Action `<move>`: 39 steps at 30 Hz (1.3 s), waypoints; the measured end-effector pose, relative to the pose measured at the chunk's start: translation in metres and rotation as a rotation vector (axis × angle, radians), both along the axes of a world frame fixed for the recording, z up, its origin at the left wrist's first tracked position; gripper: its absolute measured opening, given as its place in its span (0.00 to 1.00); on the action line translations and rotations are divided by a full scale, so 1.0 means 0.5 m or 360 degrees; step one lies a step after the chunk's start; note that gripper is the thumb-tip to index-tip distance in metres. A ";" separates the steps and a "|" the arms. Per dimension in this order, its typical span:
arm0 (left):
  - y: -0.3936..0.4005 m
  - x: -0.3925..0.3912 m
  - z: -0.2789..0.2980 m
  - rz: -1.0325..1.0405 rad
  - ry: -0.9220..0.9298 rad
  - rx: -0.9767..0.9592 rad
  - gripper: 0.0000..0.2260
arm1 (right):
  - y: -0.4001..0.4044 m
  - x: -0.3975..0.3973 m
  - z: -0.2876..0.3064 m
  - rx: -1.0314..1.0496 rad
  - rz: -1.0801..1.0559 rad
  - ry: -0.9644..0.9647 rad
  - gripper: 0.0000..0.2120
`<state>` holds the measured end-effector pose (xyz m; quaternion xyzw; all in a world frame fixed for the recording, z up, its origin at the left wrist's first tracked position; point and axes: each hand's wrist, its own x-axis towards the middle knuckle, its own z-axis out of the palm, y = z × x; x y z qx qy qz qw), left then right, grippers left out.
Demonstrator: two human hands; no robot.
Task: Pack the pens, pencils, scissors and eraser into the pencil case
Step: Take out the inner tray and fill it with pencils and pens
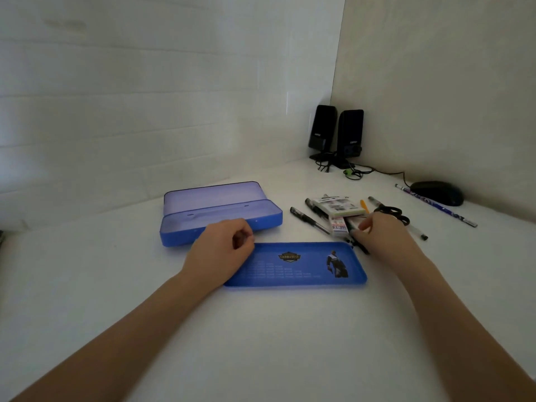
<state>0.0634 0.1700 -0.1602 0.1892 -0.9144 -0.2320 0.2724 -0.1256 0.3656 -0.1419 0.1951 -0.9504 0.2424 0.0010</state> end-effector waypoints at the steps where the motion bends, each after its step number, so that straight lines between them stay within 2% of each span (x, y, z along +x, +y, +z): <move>1: 0.001 -0.001 -0.001 0.0000 -0.0016 -0.0003 0.03 | -0.002 0.002 0.001 0.0004 0.0012 -0.0011 0.14; 6: 0.002 -0.002 -0.004 0.0002 -0.0069 -0.0004 0.02 | -0.008 0.011 0.009 -0.0004 0.0081 -0.0113 0.17; 10: 0.004 -0.002 -0.001 0.0003 -0.0077 0.0018 0.02 | -0.012 0.023 0.006 0.0089 0.0183 -0.0105 0.26; 14: 0.008 0.001 0.001 0.0006 -0.0085 0.0002 0.02 | -0.021 0.018 -0.002 0.0231 0.0203 -0.0099 0.17; 18: 0.010 0.001 0.002 -0.0001 -0.0082 -0.0001 0.03 | -0.033 0.028 -0.001 0.0389 0.0133 -0.0026 0.20; 23: 0.012 0.003 0.003 -0.0006 -0.0076 0.0013 0.03 | -0.032 0.041 -0.007 0.0464 0.0180 0.0281 0.12; 26: 0.010 0.002 0.002 -0.0013 -0.0078 0.0010 0.03 | -0.026 0.039 -0.009 0.0568 0.0242 0.0404 0.16; 30: 0.008 0.002 0.001 -0.0024 -0.0053 0.0016 0.03 | -0.016 0.031 -0.002 0.0332 0.0198 0.0578 0.09; 33: 0.006 0.002 0.000 -0.0018 -0.0037 0.0027 0.03 | -0.013 0.034 0.010 0.0171 0.0195 0.0694 0.11; 39: 0.002 0.002 0.002 0.0056 0.0074 -0.0061 0.04 | -0.017 0.058 0.031 -0.0206 0.0450 0.0598 0.10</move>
